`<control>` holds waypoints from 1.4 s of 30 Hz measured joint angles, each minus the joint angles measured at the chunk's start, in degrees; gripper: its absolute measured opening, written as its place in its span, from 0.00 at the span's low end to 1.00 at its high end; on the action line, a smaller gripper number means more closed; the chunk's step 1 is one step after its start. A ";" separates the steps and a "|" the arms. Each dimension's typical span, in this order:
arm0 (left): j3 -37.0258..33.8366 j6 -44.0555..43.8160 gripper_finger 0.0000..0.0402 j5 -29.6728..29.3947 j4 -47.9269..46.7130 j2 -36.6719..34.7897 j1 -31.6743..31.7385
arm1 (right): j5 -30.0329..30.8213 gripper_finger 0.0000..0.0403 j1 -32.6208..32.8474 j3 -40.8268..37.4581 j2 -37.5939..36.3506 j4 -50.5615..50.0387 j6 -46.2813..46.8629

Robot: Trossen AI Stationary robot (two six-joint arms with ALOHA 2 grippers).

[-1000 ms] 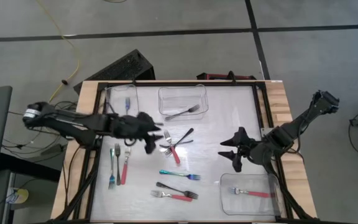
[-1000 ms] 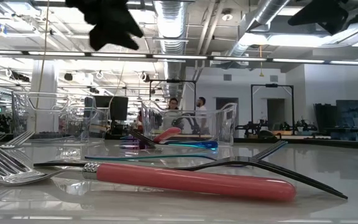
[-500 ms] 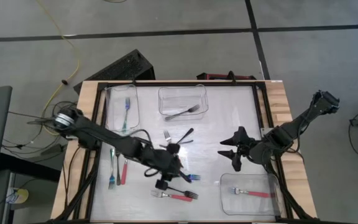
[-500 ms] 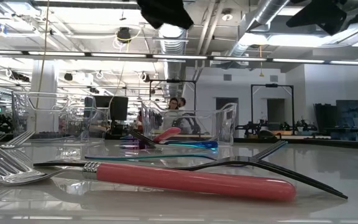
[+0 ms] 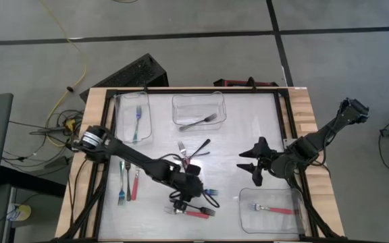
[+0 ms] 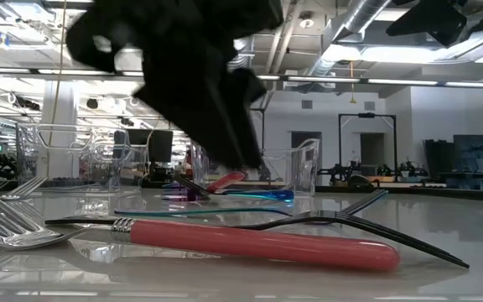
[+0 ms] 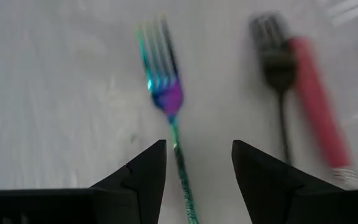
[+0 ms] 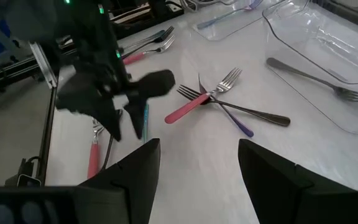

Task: Sort silverware by color (type)
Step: Put the purple fork into the top left transparent bin

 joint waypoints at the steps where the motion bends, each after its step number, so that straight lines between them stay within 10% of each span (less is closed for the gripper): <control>1: 0.00 -0.56 0.42 -1.24 0.12 0.82 -0.01 | -0.15 0.59 0.00 0.00 0.00 -0.02 0.00; 13: 0.17 -2.95 0.40 -3.38 1.15 5.81 -1.30 | -4.44 0.59 0.06 0.00 0.00 0.04 0.11; 24: 0.10 -12.09 0.02 0.55 -2.24 5.36 -0.73 | -4.62 0.59 0.52 0.00 0.00 1.35 1.15; 42: -0.18 -10.14 0.00 -19.58 -1.27 -23.26 4.39 | -4.02 0.59 0.00 0.00 0.02 3.07 1.29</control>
